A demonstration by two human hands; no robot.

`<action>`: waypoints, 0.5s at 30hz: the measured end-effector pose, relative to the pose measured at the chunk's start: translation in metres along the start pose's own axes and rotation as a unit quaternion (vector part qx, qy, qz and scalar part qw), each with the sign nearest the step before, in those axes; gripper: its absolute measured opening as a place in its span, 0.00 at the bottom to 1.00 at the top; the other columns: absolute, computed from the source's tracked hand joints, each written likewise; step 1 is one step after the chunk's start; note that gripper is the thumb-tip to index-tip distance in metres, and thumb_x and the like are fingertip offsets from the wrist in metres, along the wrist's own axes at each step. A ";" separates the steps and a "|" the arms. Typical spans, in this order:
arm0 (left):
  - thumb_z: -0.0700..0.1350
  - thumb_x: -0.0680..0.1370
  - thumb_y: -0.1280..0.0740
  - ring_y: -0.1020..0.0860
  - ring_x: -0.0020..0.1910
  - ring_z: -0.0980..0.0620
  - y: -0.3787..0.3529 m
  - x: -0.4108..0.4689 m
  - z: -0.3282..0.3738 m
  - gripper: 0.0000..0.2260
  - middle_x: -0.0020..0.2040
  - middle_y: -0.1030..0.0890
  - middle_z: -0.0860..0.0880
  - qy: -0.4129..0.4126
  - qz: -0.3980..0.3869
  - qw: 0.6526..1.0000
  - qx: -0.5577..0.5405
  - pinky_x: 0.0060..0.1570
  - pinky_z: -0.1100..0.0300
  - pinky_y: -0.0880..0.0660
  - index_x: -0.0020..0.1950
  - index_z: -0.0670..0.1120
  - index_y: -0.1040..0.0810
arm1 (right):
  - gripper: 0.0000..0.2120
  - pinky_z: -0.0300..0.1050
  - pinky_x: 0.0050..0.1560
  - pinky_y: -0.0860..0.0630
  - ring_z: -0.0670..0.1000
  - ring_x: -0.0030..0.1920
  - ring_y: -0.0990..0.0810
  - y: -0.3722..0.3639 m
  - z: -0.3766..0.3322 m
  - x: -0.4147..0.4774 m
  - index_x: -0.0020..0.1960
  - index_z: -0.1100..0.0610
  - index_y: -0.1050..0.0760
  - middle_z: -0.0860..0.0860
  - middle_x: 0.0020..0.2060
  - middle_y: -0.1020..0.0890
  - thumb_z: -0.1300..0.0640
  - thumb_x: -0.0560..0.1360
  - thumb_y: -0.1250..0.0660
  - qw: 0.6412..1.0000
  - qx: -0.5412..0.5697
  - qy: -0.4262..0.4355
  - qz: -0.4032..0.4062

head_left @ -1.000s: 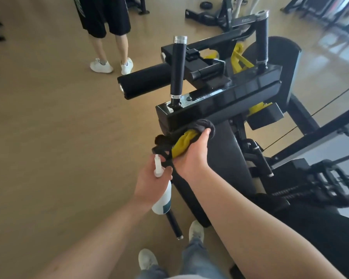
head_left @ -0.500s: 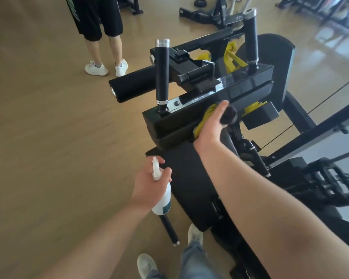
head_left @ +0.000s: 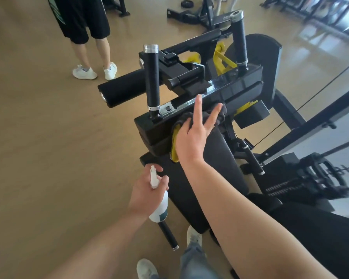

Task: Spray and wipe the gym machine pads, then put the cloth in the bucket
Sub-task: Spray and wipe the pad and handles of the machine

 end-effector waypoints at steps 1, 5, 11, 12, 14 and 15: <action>0.46 0.80 0.32 0.16 0.42 0.56 0.001 0.001 -0.001 0.06 0.38 0.16 0.53 0.001 0.001 1.000 -0.002 0.42 0.65 0.24 0.55 0.53 0.26 | 0.33 0.56 0.82 0.55 0.54 0.83 0.64 -0.001 0.006 -0.002 0.77 0.30 0.38 0.37 0.83 0.60 0.65 0.85 0.42 1.000 -0.017 0.013 0.001; 0.46 0.79 0.30 0.17 0.44 0.53 0.004 0.003 -0.004 0.08 0.41 0.16 0.52 0.012 0.000 1.000 0.002 0.49 0.57 0.21 0.55 0.55 0.27 | 0.31 0.39 0.79 0.53 0.46 0.83 0.56 0.004 0.025 -0.023 0.84 0.42 0.46 0.38 0.84 0.56 0.64 0.86 0.45 0.991 0.074 -0.108 0.012; 0.45 0.78 0.29 0.16 0.47 0.51 0.007 0.006 -0.016 0.08 0.44 0.16 0.52 0.003 -0.023 1.000 -0.002 0.51 0.51 0.19 0.52 0.54 0.26 | 0.39 0.58 0.77 0.35 0.54 0.84 0.57 -0.022 0.009 -0.055 0.78 0.24 0.60 0.30 0.76 0.74 0.34 0.79 0.36 0.991 -0.009 -0.042 -0.126; 0.45 0.78 0.30 0.16 0.46 0.52 0.007 0.006 -0.018 0.07 0.42 0.16 0.52 -0.002 -0.022 1.000 -0.004 0.51 0.52 0.19 0.52 0.53 0.26 | 0.41 0.57 0.78 0.37 0.55 0.84 0.58 -0.025 0.006 -0.049 0.78 0.23 0.58 0.30 0.75 0.74 0.33 0.77 0.33 0.992 -0.008 -0.059 -0.112; 0.45 0.79 0.31 0.16 0.42 0.54 0.008 0.004 -0.020 0.06 0.38 0.16 0.53 -0.016 -0.013 1.000 -0.002 0.48 0.58 0.20 0.53 0.53 0.25 | 0.41 0.55 0.78 0.38 0.54 0.84 0.55 -0.024 0.003 -0.031 0.78 0.24 0.54 0.31 0.78 0.70 0.34 0.76 0.31 0.994 0.037 -0.089 -0.056; 0.44 0.80 0.31 0.16 0.41 0.56 0.009 0.003 -0.019 0.06 0.37 0.16 0.53 -0.022 -0.013 1.000 -0.001 0.45 0.63 0.22 0.53 0.53 0.25 | 0.39 0.52 0.78 0.38 0.53 0.84 0.53 -0.022 0.004 -0.023 0.79 0.26 0.53 0.33 0.79 0.68 0.36 0.78 0.31 0.992 0.071 -0.102 -0.021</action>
Point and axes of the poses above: each hand's wrist, its own x-axis towards the middle knuckle, its own y-axis out of the back of the hand, z = x × y, the point moved 2 cm from there along x, towards the middle knuckle
